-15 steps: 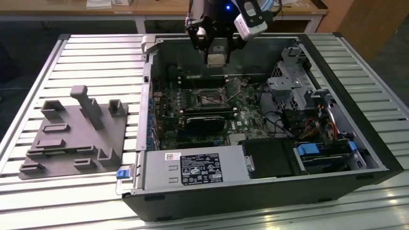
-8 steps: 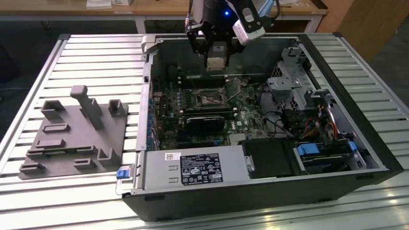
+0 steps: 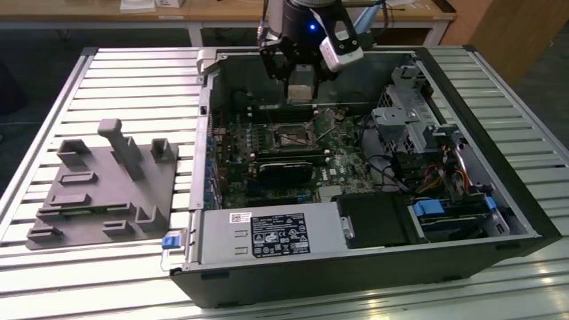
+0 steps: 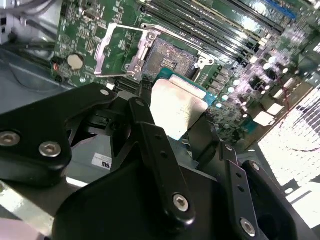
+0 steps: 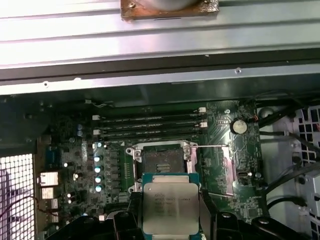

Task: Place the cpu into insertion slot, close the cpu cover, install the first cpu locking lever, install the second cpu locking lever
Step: 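Place the cpu into insertion slot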

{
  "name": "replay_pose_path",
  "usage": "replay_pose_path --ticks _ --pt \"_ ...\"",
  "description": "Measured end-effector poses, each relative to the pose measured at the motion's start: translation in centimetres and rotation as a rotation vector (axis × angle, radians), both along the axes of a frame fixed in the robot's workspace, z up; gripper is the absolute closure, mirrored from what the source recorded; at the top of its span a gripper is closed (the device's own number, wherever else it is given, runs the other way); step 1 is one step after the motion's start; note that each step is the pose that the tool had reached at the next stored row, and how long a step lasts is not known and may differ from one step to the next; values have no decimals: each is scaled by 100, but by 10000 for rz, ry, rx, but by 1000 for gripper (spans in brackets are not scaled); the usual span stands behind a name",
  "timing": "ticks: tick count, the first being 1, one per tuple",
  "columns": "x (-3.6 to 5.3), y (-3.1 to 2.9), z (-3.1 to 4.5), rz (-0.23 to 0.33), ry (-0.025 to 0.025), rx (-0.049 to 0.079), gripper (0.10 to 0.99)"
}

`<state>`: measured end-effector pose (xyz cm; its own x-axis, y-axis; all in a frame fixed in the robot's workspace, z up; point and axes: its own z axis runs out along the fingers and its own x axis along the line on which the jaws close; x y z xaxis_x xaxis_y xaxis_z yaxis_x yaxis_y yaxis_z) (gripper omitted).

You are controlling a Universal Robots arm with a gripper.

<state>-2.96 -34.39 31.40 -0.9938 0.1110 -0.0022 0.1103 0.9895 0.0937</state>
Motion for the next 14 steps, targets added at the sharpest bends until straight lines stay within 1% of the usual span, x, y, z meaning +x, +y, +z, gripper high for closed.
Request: replay_pose_path --ticks 8,14 --pt "0 0 -68 -1454 0 0 549" --pt "0 0 -86 -2527 1 -1 549"
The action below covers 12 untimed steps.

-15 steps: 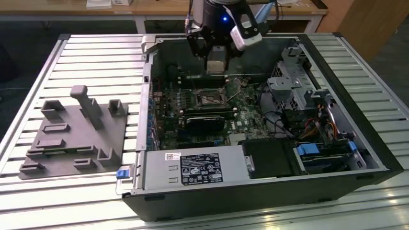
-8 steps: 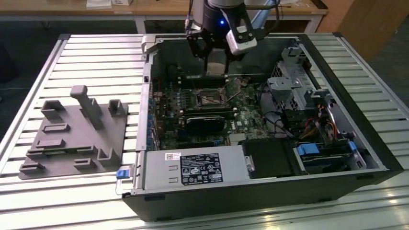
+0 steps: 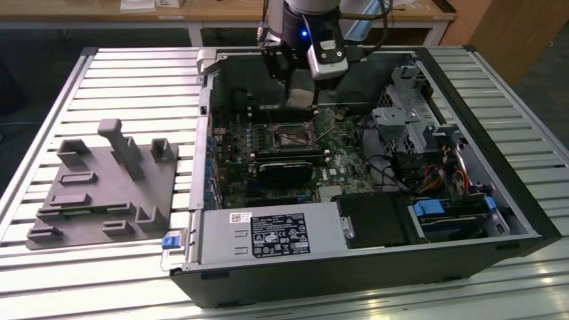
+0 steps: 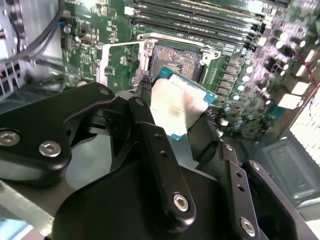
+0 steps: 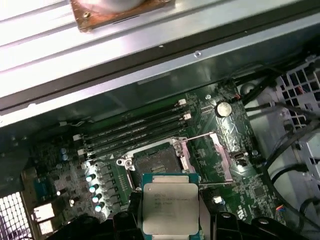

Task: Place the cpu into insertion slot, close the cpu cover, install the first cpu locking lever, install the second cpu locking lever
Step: 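Place the cpu into insertion slot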

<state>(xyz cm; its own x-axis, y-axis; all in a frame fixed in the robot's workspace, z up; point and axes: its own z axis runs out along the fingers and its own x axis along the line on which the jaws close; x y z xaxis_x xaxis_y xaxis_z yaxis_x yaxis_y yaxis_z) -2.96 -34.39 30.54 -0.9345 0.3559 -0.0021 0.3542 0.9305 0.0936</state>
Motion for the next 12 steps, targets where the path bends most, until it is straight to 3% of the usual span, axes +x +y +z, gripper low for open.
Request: replay_pose_path --ticks 12 --pt "0 1 -19 -2159 0 0 549"
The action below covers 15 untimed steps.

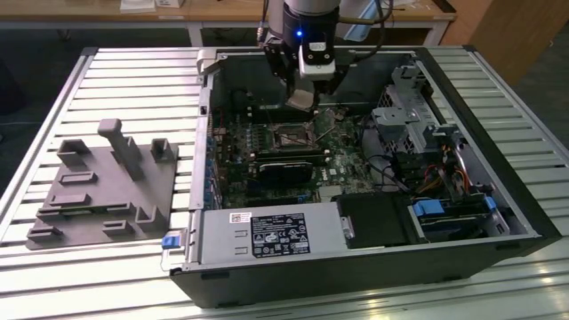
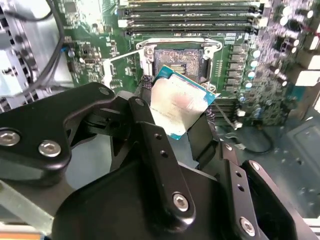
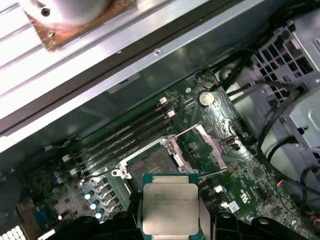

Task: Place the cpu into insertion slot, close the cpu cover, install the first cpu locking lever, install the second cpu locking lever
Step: 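Place the cpu into insertion slot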

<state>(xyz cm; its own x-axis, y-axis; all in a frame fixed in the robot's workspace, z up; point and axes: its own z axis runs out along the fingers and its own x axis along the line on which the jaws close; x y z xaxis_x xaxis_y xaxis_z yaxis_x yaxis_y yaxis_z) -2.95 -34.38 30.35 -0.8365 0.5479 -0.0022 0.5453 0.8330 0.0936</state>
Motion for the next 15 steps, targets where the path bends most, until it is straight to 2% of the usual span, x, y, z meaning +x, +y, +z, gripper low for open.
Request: replay_pose_path --ticks 15 --pt "0 0 -54 -2737 -1 1 549"
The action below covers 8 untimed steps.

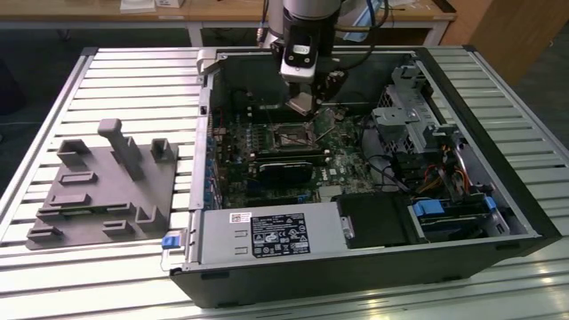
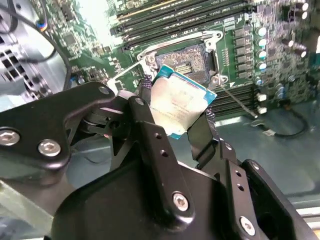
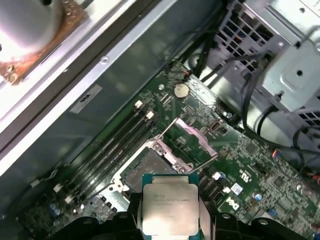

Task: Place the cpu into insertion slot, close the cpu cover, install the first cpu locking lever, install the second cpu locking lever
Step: 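Place the cpu into insertion slot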

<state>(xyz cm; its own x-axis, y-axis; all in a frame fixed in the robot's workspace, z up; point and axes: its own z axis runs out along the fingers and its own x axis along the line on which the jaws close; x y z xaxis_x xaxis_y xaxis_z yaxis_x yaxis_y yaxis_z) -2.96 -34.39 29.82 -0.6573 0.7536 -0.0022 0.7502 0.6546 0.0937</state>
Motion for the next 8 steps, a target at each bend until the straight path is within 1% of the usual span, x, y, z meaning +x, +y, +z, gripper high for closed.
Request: replay_pose_path --ticks 8 --pt "0 0 -29 -1454 0 1 549"
